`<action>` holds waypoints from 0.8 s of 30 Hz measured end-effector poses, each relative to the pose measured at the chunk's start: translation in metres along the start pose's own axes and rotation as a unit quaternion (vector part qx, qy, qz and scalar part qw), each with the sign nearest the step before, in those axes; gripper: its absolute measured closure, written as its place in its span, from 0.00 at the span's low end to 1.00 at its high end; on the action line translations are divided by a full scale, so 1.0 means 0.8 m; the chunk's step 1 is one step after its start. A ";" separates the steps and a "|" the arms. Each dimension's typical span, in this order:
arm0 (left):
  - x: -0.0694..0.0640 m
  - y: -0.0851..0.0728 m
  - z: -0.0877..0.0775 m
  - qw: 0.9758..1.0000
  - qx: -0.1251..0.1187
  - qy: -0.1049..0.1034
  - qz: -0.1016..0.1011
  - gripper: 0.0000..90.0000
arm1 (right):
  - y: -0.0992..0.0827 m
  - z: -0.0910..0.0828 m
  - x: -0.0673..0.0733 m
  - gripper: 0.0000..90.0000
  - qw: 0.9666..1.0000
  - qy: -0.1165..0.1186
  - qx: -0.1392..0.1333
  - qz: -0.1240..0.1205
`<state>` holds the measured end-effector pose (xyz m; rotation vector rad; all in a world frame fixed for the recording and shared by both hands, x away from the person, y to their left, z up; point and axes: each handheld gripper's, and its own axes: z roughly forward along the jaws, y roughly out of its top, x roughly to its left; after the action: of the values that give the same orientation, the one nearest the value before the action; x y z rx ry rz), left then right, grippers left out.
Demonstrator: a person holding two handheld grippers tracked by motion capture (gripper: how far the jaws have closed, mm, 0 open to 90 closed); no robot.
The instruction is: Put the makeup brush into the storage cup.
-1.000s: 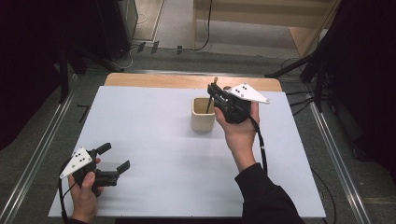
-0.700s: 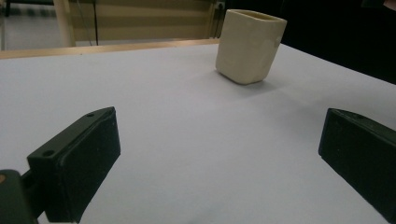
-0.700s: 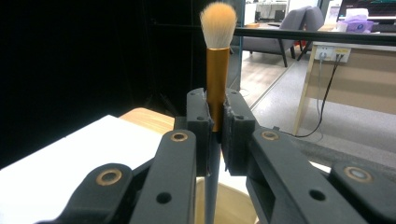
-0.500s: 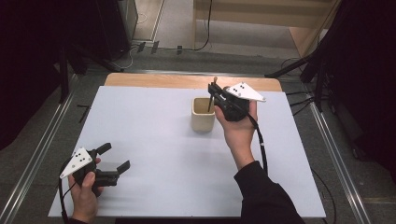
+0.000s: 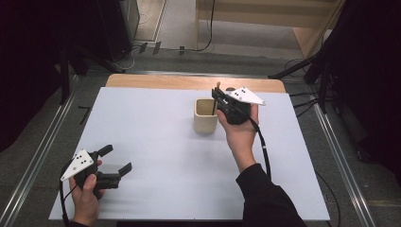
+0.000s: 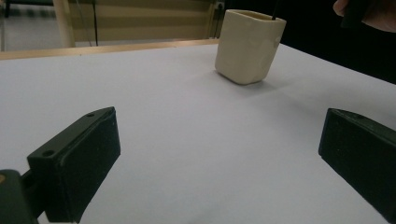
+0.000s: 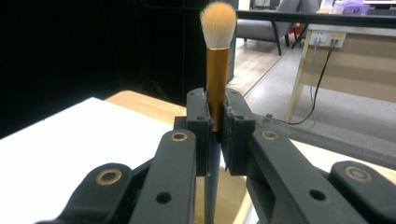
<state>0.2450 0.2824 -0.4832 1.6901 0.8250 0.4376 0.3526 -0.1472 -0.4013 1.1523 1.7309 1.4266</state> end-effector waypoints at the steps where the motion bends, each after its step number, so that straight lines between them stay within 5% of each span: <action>1: 0.000 0.000 0.000 1.000 0.000 0.000 0.000 0.00 | -0.002 0.001 0.000 0.94 1.000 0.000 0.004 0.000; 24: 0.000 0.000 0.000 1.000 0.001 -0.001 0.000 0.00 | -0.050 0.025 -0.002 0.94 0.999 -0.010 0.051 0.013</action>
<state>0.2450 0.2820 -0.4833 1.6929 0.8234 0.4349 0.3613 -0.1415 -0.4453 1.2439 1.7992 1.3504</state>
